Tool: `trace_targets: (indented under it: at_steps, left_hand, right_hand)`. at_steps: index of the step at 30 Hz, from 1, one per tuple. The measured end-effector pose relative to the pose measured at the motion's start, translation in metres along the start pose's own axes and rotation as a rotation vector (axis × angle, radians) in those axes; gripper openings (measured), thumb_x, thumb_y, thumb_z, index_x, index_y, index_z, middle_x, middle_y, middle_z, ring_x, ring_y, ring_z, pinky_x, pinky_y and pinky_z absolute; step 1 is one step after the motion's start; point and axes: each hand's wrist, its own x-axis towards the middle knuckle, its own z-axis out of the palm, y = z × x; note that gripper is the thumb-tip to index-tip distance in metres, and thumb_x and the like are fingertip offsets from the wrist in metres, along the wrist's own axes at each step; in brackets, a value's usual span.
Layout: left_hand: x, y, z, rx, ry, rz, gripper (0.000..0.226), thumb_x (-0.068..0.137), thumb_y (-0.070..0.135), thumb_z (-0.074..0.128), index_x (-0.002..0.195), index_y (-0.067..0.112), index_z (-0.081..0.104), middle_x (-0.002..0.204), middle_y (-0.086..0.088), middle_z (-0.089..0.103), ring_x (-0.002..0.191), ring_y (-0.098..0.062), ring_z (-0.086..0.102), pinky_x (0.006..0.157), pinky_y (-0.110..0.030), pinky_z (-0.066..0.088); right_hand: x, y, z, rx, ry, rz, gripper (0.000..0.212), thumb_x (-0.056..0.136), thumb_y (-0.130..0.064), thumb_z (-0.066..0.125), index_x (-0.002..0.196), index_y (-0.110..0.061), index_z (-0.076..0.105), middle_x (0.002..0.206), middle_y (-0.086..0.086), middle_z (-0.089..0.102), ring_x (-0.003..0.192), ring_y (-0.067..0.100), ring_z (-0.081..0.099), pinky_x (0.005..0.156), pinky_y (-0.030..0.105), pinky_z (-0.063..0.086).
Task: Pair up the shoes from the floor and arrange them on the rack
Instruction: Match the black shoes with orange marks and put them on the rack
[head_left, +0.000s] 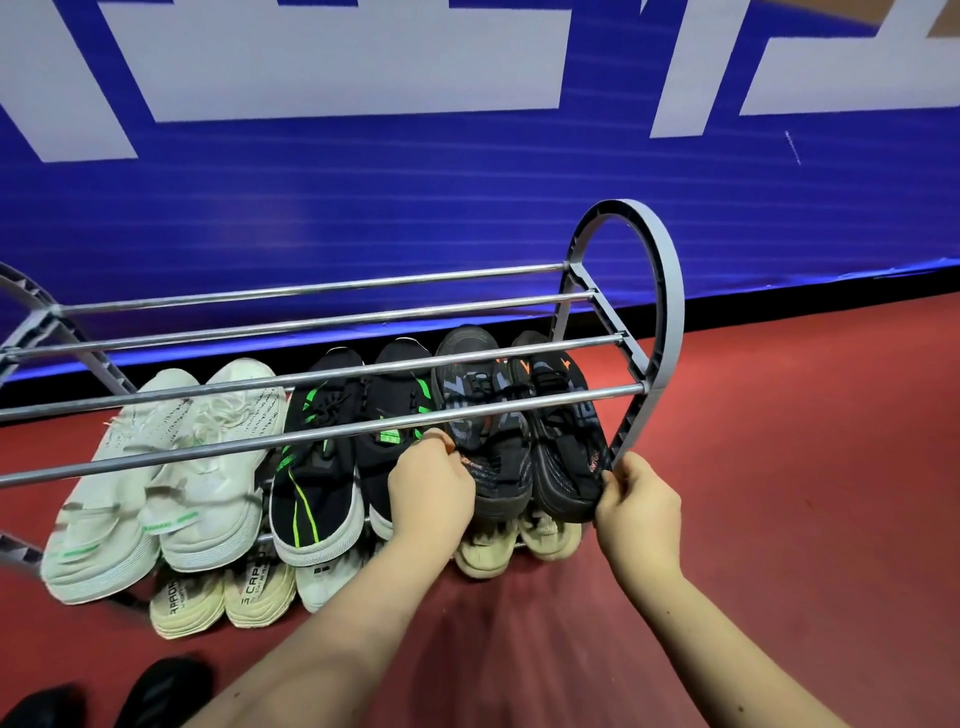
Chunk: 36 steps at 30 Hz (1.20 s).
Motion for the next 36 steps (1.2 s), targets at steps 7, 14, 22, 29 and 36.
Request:
trace_targets:
  at_steps: [7,14,22,29,36]
  left_hand:
    - [0.012,-0.008,0.000,-0.127,-0.057,-0.085,0.009,0.090,0.011,0.053,0.092,0.013,0.061,0.083,-0.007,0.064,0.084,-0.028,0.061,0.067,-0.022,0.033]
    - [0.019,-0.016,-0.003,-0.187,-0.051,-0.104,0.018,0.087,0.005,0.054,0.074,0.018,0.054,0.074,-0.005,0.057,0.067,-0.022,0.051,0.064,-0.021,0.033]
    - [0.015,-0.008,-0.005,-0.028,-0.044,0.025,0.014,0.087,0.003,0.048,0.082,0.015,0.054,0.078,-0.005,0.058,0.072,-0.023,0.049,0.062,-0.021,0.028]
    - [0.008,-0.005,-0.001,0.184,-0.044,0.171,0.019,0.091,0.007,0.044,0.107,0.006,0.055,0.106,-0.012,0.062,0.099,-0.029,0.061,0.073,-0.027,0.040]
    - [0.008,-0.001,0.010,0.233,-0.072,0.214,0.018,0.089,0.007,0.046,0.106,0.009,0.054,0.109,-0.010,0.062,0.102,-0.028,0.060,0.081,-0.031,0.044]
  right_hand:
    - [0.003,0.015,0.010,0.106,-0.037,0.156,0.030,0.086,-0.010,0.054,0.062,-0.011,0.036,0.057,0.018,0.056,0.060,0.040,0.055,0.059,0.042,0.047]
    - [0.004,0.021,0.018,0.207,-0.072,0.189,0.032,0.086,-0.012,0.057,0.060,-0.014,0.038,0.060,0.023,0.059,0.062,0.040,0.060,0.061,0.041,0.049]
    - [0.002,0.016,0.011,0.141,-0.045,0.134,0.031,0.086,-0.010,0.055,0.060,-0.015,0.038,0.055,0.015,0.058,0.059,0.036,0.058,0.060,0.042,0.047]
    - [-0.003,0.005,0.004,-0.080,-0.056,-0.126,0.036,0.091,-0.006,0.047,0.065,-0.023,0.028,0.062,0.004,0.047,0.059,0.027,0.036,0.057,0.030,0.026]
    - [0.014,-0.005,0.018,-0.180,-0.132,-0.035,0.019,0.089,-0.004,0.040,0.075,-0.016,0.035,0.077,0.019,0.057,0.066,0.031,0.040,0.060,0.032,0.030]
